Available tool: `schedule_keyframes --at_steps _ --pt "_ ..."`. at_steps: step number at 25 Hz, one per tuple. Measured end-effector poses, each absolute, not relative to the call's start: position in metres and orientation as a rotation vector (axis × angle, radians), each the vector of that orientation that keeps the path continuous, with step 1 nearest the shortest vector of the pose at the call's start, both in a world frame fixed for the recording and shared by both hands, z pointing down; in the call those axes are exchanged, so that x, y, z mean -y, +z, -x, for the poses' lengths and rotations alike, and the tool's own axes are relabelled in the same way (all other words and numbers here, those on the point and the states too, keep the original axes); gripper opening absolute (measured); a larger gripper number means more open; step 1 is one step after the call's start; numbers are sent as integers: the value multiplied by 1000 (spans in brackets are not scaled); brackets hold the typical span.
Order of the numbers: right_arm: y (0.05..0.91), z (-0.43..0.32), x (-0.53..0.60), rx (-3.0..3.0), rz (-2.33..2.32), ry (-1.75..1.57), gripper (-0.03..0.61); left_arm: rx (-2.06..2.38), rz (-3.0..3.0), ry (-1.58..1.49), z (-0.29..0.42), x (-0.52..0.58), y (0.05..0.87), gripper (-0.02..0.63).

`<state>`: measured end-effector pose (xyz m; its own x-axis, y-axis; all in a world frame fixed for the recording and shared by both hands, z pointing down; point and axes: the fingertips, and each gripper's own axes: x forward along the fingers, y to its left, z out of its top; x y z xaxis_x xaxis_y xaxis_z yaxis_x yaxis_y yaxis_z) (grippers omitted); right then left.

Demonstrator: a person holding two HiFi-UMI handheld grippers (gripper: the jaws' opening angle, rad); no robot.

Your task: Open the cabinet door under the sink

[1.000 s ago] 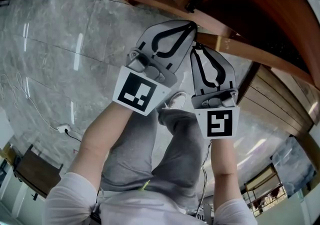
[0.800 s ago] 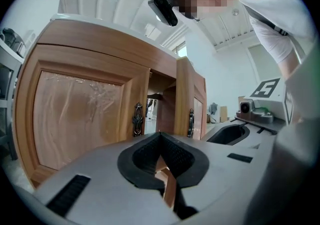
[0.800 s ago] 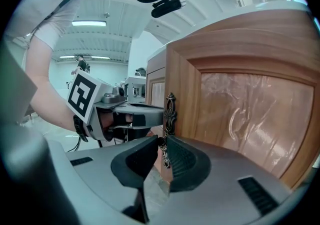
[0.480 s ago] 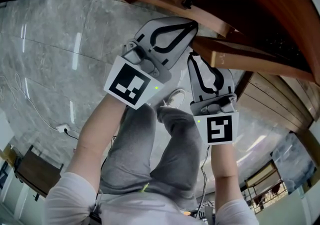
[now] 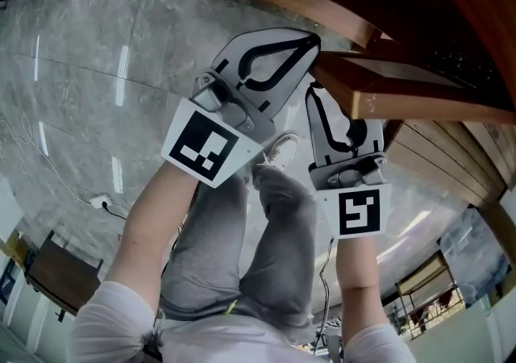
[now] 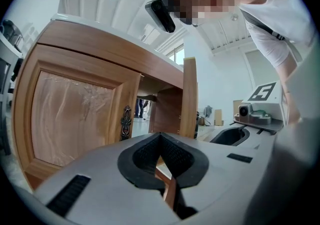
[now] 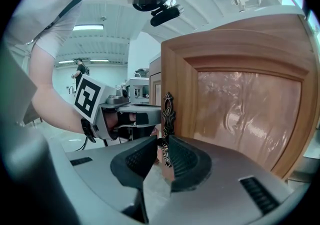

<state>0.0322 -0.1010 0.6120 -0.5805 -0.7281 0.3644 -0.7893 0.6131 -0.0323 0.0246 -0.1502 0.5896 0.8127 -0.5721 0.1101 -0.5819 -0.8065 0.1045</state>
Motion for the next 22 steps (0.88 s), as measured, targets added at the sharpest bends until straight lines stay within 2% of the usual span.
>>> schedule_keyframes --at_steps 22 --pt "615 -48 67 2487 -1207 344 77 792 -2935 246 -41 113 588 3"
